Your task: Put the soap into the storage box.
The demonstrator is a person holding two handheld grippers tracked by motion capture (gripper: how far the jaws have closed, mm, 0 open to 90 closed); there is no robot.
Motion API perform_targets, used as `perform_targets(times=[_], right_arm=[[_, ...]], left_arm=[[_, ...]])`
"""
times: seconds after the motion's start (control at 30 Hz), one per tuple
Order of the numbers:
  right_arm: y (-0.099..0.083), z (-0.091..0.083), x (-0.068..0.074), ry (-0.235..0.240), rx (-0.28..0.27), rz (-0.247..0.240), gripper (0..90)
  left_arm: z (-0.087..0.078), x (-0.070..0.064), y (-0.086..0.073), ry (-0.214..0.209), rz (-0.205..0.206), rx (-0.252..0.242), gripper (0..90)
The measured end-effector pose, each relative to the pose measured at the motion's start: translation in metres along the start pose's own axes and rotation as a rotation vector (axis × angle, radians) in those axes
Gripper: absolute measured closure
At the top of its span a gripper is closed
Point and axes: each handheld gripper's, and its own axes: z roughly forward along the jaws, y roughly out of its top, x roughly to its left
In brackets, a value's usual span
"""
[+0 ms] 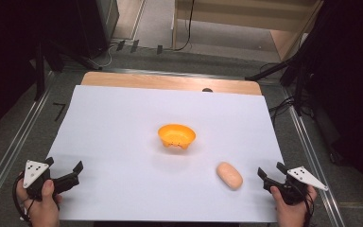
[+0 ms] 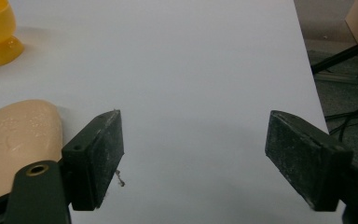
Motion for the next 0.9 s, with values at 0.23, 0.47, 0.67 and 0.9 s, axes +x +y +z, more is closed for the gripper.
perform_targets(times=[0.23, 0.47, 0.67, 0.9], right_arm=[[0.004, -0.001, -0.001, 0.033, 0.052, -0.017, 32.1], [0.019, -0.002, 0.001, 0.095, 0.171, -0.134, 44.5], [0.035, -0.001, 0.012, 0.084, 0.333, -0.210, 38.6], [0.050, 0.000, 0.021, 0.180, 0.478, -0.226, 34.8]], left_arm=[[0.000, 0.000, 0.000, 0.000, 0.000, -0.001, 0.0], [0.001, 0.000, 0.000, 0.004, -0.006, 0.010, 0.0], [0.001, 0.000, 0.000, 0.004, -0.007, 0.009, 0.0], [0.002, 0.000, 0.001, 0.005, -0.002, 0.017, 0.0]])
